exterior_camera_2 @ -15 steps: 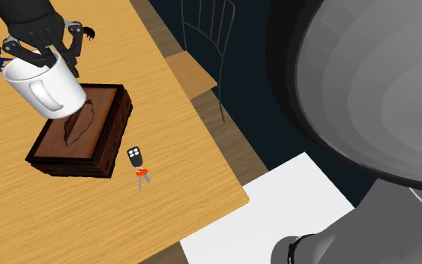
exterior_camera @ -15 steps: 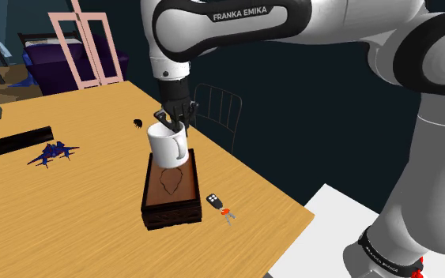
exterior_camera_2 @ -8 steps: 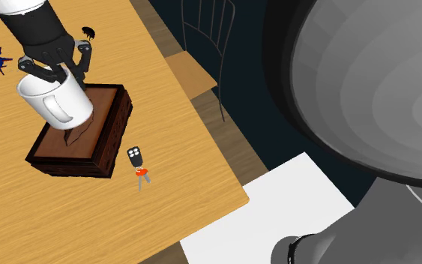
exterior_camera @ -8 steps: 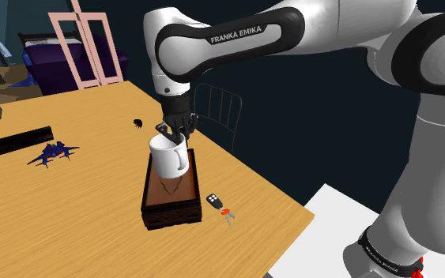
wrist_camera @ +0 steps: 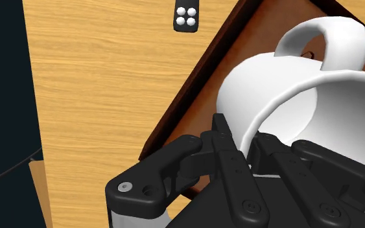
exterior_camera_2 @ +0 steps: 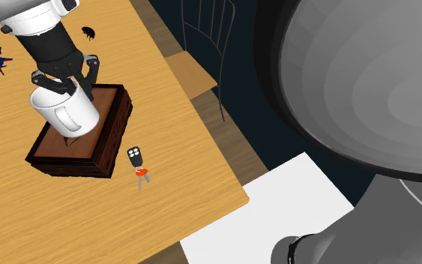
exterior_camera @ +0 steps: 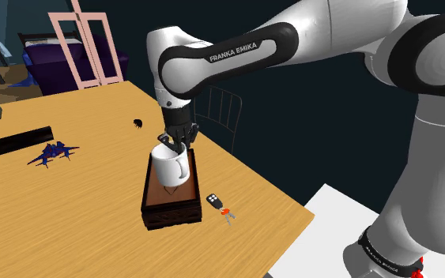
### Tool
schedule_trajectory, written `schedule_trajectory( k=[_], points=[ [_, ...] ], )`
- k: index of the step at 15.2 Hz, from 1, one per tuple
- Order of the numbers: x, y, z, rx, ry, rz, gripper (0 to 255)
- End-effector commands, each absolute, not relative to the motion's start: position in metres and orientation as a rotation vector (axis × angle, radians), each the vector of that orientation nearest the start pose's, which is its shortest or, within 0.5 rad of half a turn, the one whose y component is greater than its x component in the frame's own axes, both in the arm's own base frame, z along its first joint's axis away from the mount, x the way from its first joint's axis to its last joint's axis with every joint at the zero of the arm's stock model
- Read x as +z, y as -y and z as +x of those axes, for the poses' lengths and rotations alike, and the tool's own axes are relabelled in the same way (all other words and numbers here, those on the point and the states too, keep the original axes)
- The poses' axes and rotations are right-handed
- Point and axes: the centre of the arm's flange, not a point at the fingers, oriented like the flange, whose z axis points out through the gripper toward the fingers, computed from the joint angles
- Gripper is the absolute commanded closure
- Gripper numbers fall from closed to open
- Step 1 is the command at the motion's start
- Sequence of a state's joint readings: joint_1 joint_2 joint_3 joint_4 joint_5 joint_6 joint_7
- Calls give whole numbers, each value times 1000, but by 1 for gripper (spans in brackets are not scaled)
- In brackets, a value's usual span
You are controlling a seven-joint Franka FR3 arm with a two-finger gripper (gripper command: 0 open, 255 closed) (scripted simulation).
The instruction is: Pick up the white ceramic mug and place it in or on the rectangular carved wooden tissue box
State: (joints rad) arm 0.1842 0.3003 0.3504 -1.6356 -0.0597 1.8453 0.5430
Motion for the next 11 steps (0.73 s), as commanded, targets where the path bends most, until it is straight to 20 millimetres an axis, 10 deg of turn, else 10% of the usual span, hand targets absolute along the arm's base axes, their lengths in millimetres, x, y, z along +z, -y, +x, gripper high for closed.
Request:
schedule_trajectory(
  k=[1, 5, 6, 11],
  points=[
    [445, -302, 561, 132, -2, -3136, 255],
    [445, -302, 561, 132, -2, -3136, 255],
    [445, -302, 561, 132, -2, -3136, 0],
    [445, -302, 561, 132, -2, -3136, 0]
  ],
)
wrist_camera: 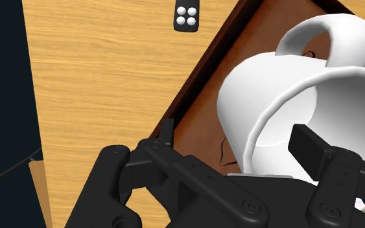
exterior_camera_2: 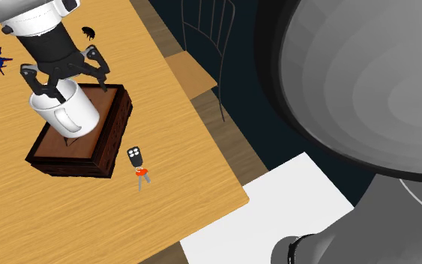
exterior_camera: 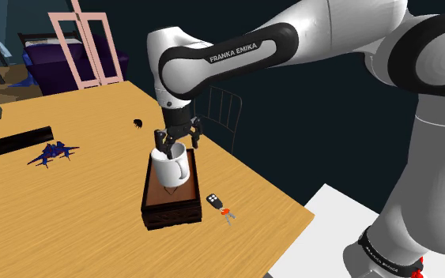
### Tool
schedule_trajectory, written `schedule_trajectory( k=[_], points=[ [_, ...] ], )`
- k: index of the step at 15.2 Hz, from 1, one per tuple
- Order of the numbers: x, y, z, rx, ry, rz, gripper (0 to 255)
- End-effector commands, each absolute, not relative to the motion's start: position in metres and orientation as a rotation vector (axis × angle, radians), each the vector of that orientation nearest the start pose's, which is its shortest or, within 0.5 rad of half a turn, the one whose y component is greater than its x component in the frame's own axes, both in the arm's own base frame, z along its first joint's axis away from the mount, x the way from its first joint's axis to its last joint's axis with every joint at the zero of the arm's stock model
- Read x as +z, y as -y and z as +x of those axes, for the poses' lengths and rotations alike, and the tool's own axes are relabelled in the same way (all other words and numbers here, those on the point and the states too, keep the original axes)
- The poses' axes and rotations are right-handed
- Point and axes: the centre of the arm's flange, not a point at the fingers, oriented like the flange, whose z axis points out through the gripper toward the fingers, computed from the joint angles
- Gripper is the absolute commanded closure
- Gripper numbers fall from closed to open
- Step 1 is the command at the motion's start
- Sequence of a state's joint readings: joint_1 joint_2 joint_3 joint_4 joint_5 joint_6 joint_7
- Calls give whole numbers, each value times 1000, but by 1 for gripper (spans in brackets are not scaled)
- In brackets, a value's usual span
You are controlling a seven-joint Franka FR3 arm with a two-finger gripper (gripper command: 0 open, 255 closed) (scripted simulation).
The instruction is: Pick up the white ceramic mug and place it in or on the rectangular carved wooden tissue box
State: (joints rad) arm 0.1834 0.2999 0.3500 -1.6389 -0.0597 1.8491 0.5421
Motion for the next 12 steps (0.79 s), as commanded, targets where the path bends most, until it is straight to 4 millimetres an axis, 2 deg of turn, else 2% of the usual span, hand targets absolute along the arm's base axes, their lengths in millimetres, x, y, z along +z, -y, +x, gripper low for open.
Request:
schedule_trajectory(
  k=[1, 4, 12],
  points=[
    [458, -302, 562, 132, -2, -3136, 0],
    [495, -302, 565, 132, -2, -3136, 0],
    [495, -302, 565, 132, -2, -3136, 0]
  ],
)
